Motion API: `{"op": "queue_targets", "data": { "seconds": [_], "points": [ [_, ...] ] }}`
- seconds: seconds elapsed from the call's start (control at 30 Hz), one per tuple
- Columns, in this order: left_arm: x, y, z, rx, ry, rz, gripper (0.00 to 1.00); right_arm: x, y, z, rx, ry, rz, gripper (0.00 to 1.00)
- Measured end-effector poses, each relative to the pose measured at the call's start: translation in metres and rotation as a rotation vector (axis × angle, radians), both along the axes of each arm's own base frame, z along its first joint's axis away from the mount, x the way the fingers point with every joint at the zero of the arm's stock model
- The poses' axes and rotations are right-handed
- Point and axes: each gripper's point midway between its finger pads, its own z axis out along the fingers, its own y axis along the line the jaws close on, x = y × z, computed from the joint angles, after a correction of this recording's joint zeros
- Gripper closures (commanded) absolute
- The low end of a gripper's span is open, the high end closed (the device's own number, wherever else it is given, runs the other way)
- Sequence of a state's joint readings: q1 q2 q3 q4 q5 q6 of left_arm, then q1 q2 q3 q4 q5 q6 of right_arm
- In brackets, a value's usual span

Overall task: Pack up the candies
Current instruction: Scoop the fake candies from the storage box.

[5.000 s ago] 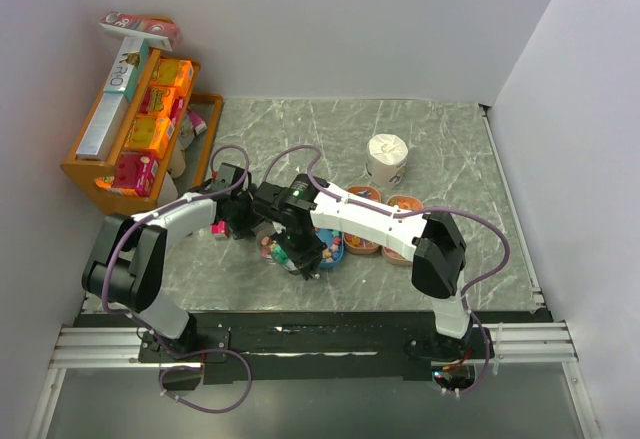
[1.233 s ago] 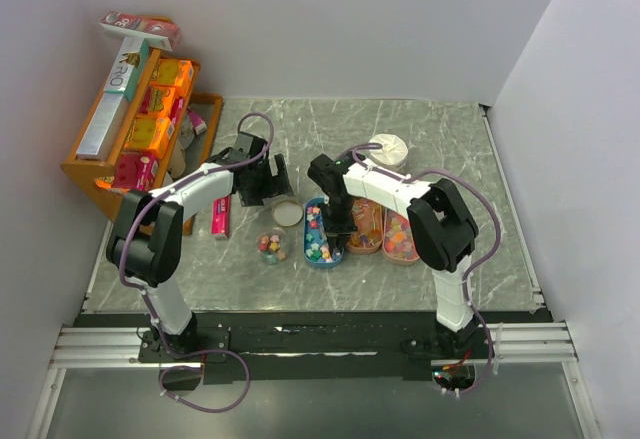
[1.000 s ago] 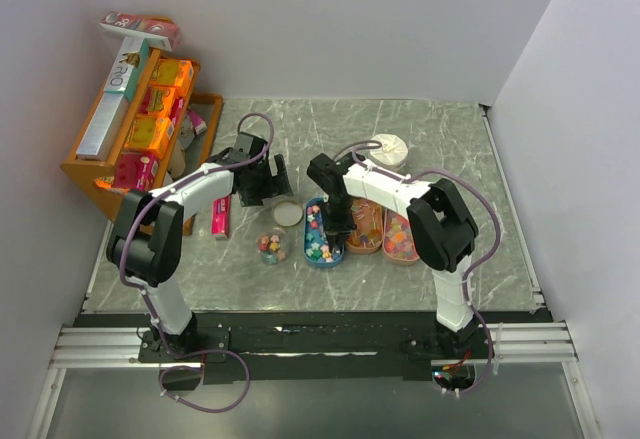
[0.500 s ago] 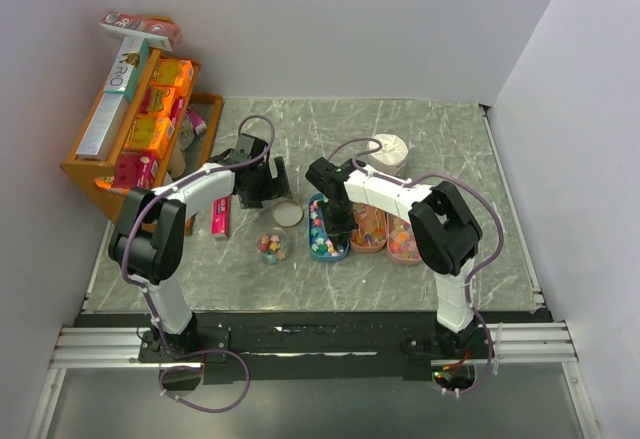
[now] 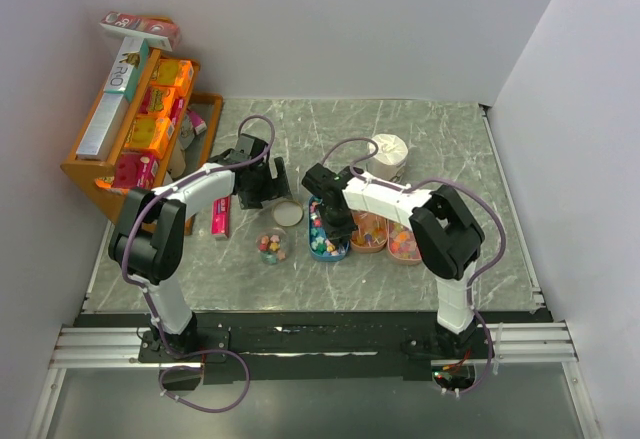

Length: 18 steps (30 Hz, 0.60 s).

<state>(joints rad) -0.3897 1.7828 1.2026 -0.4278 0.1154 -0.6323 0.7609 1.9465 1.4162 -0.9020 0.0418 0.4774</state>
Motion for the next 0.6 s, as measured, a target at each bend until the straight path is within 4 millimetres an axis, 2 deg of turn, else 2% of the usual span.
{"op": "queue_targets", "data": {
  "seconds": [0.4,0.6],
  "points": [
    [0.0,0.0,0.0,0.0,0.0,0.0,0.02,0.0,-0.001,0.001,0.0,-0.069,0.01,1.0],
    [0.0,0.0,0.0,-0.003,0.002,0.005,0.02,-0.007,-0.005,0.012,-0.016,-0.083,0.015,1.0]
  ]
}}
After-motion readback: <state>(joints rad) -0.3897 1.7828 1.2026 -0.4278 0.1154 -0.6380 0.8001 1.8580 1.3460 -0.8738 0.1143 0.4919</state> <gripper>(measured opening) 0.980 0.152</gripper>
